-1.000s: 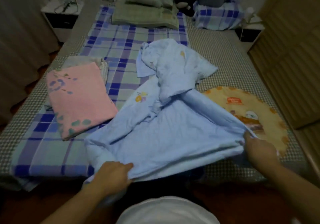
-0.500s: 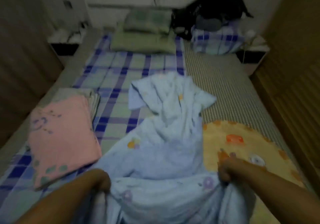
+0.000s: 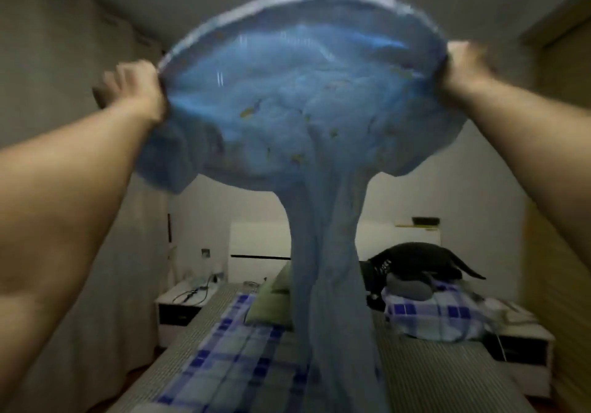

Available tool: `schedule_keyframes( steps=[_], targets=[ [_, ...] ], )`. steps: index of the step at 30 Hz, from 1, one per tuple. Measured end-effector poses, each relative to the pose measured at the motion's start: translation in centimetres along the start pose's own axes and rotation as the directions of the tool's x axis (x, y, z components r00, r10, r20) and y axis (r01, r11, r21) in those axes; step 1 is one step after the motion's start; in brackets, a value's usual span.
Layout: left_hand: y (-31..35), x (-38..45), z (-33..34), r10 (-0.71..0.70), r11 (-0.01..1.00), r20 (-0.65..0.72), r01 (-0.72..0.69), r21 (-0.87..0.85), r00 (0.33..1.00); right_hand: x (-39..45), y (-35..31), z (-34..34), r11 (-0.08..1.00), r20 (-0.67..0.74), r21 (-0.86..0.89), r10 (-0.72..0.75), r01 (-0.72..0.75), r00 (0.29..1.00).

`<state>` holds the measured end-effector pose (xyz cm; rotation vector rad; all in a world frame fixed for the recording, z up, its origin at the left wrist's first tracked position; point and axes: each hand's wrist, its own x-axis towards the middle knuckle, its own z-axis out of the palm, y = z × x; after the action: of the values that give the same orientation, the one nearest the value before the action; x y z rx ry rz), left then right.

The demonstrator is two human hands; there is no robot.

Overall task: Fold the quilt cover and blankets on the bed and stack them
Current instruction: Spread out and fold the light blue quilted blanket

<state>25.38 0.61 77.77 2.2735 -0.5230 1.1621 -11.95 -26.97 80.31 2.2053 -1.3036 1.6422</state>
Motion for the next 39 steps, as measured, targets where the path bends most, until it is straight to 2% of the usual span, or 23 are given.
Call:
schedule_keyframes(
  steps=[2, 3, 5, 7, 8, 10, 11, 12, 13, 14, 15, 19, 23, 25, 27, 30, 32, 33, 35, 36, 37, 38, 39],
  targets=[
    [-2.1, -2.8, -0.3, 0.081, 0.986, 0.089, -0.093, 0.137, 0.993, -4.0, 1.2, -0.8, 0.966, 0.127, -0.26, 0.04, -0.006, 0.991],
    [-3.4, -4.9, -0.1, 0.14, 0.967, 0.12, -0.161, 0.198, 0.983, -6.4, 2.0, -1.2, 0.93, 0.082, -0.368, 0.047, -0.013, 0.996],
    [-6.3, -9.6, 1.2, 0.255, 0.941, 0.128, -0.277, 0.194, 0.958, -10.4, 4.0, -1.5, 0.926, -0.195, -0.378, -0.072, -0.008, 0.978],
    [-10.1, -15.0, 3.2, 0.312, 0.95, -0.009, -0.312, 0.032, 0.95, -16.3, 5.2, -1.5, 0.928, -0.41, -0.33, -0.305, 0.171, 0.86],
    [-12.5, -18.2, 4.5, 0.296, 0.952, -0.044, -0.299, -0.072, 0.954, -20.2, 6.7, -0.6, 0.876, -0.348, -0.341, -0.455, 0.342, 0.82],
    [-18.9, -25.8, 7.4, 0.359, 0.928, 0.057, -0.35, -0.127, 0.932, -30.3, 10.7, 0.9, 0.659, 0.081, -0.367, -0.681, 0.656, 0.728],
    [-22.3, -30.3, 9.1, 0.453, 0.891, 0.153, -0.444, -0.095, 0.878, -35.6, 13.3, 1.7, 0.588, 0.371, -0.346, -0.63, 0.731, 0.682],
    [-25.2, -35.0, 10.4, 0.54, 0.837, 0.274, -0.542, -0.076, 0.796, -40.4, 15.4, 2.0, 0.58, 0.645, -0.353, -0.417, 0.734, 0.64],
    [-27.4, -39.4, 11.2, 0.596, 0.784, 0.382, -0.615, -0.088, 0.706, -44.9, 16.9, 1.7, 0.619, 0.805, -0.403, -0.112, 0.674, 0.583],
    [-28.5, -43.4, 11.6, 0.629, 0.748, 0.456, -0.649, -0.137, 0.629, -48.7, 18.3, 1.3, 0.665, 0.832, -0.458, 0.088, 0.59, 0.548],
    [-29.1, -47.1, 11.9, 0.651, 0.729, 0.492, -0.658, -0.192, 0.578, -52.0, 19.6, 1.1, 0.692, 0.814, -0.497, 0.162, 0.524, 0.558],
    [-30.0, -56.7, 11.7, 0.586, 0.76, 0.662, -0.6, -0.25, 0.468, -61.3, 22.5, -0.6, 0.677, 0.714, -0.627, 0.3, 0.386, 0.633],
    [-33.0, -62.9, 11.9, 0.485, 0.79, 0.81, -0.563, -0.243, 0.331, -68.3, 25.4, -1.6, 0.702, 0.74, -0.634, 0.429, 0.325, 0.518],
    [-34.5, -65.3, 11.6, 0.491, 0.779, 0.81, -0.577, -0.244, 0.32, -71.7, 27.0, -1.9, 0.704, 0.741, -0.645, 0.48, 0.299, 0.469],
    [-36.2, -67.3, 11.4, 0.451, 0.798, 0.835, -0.561, -0.22, 0.316, -74.5, 28.2, -2.0, 0.729, 0.758, -0.612, 0.43, 0.307, 0.49],
    [-38.0, -70.3, 10.7, 0.304, 0.848, 0.941, -0.492, -0.197, 0.149, -77.8, 28.9, -2.3, 0.809, 0.852, -0.513, 0.44, 0.287, 0.282],
    [-38.5, -72.4, 10.1, 0.276, 0.865, 0.957, -0.456, -0.208, 0.087, -79.8, 29.1, -2.6, 0.843, 0.883, -0.461, 0.402, 0.278, 0.242],
    [-38.5, -73.4, 9.7, 0.256, 0.862, 0.964, -0.469, -0.194, 0.071, -81.2, 29.3, -2.4, 0.847, 0.899, -0.438, 0.411, 0.301, 0.15],
    [-38.0, -75.0, 8.3, 0.226, 0.787, 0.974, -0.585, -0.193, -0.018, -84.1, 28.9, -2.2, 0.878, 0.876, -0.362, 0.435, 0.314, -0.206],
    [-38.2, -76.2, 8.2, 0.18, 0.766, 0.983, -0.621, -0.169, -0.046, -85.7, 28.9, -2.2, 0.883, 0.83, -0.339, 0.443, 0.324, -0.34],
    [-38.8, -77.5, 8.3, 0.2, 0.724, 0.978, -0.662, -0.192, -0.065, -86.8, 28.9, -2.4, 0.872, 0.805, -0.331, 0.46, 0.36, -0.375],
    [-39.5, -78.6, 8.5, 0.204, 0.734, 0.97, -0.635, -0.24, -0.131, -87.1, 28.9, -2.6, 0.857, 0.8, -0.344, 0.482, 0.385, -0.357],
    [-39.3, -78.8, 8.3, 0.147, 0.758, 0.969, -0.607, -0.238, -0.198, -87.1, 28.7, -2.8, 0.831, 0.819, -0.377, 0.505, 0.408, -0.272]
  ],
)
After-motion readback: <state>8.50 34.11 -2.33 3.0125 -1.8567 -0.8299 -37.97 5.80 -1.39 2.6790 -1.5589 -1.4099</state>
